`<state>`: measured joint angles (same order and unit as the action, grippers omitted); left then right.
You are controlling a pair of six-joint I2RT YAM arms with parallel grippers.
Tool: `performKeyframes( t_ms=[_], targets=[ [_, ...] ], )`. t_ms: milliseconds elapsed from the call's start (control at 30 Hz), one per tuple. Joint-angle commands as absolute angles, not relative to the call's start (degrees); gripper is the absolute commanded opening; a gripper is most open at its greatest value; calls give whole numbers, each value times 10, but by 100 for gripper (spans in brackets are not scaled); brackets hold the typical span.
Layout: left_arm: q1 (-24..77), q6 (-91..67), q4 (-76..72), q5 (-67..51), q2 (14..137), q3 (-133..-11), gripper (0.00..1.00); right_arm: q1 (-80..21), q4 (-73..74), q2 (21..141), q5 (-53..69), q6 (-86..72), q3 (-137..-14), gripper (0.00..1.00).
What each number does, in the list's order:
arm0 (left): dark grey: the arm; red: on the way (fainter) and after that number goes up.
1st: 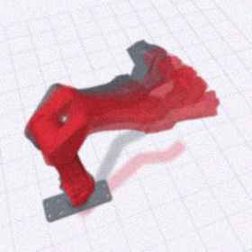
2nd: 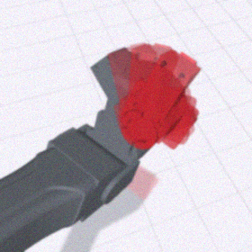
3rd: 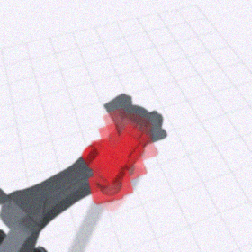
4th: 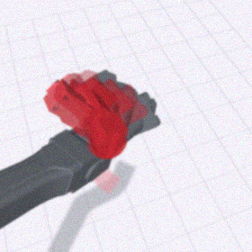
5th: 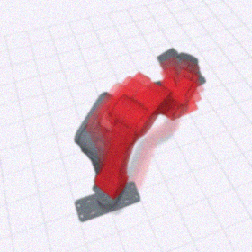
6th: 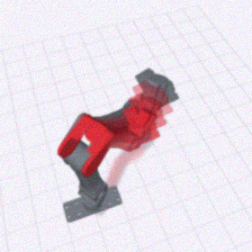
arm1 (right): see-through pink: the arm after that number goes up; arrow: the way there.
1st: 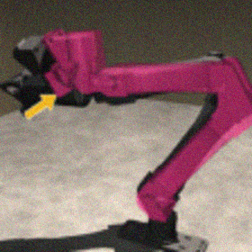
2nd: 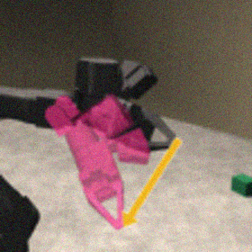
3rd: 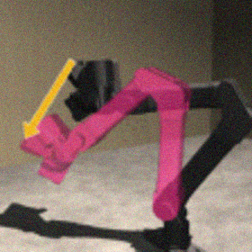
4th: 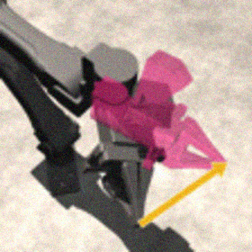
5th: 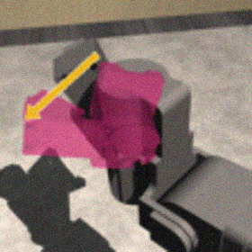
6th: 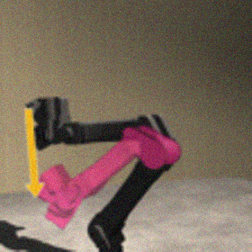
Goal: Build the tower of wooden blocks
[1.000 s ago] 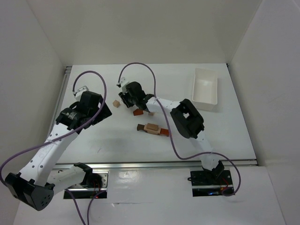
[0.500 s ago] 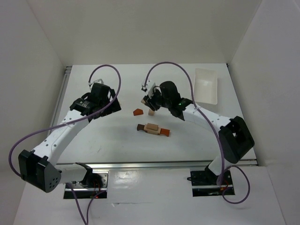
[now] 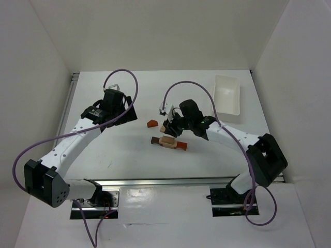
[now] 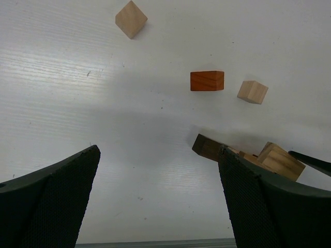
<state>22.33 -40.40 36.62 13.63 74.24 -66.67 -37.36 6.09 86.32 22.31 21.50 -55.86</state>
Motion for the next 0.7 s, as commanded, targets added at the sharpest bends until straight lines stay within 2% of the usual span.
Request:
performKeyframes(
  t_ms=[0,667],
  targets=[
    [226,-389,360,142,744,-689,100,-377,72,823,254,215,-532,10],
    [226,-384,366,152,744,-689,100,-377,40,849,279,261,-508,11]
  ],
)
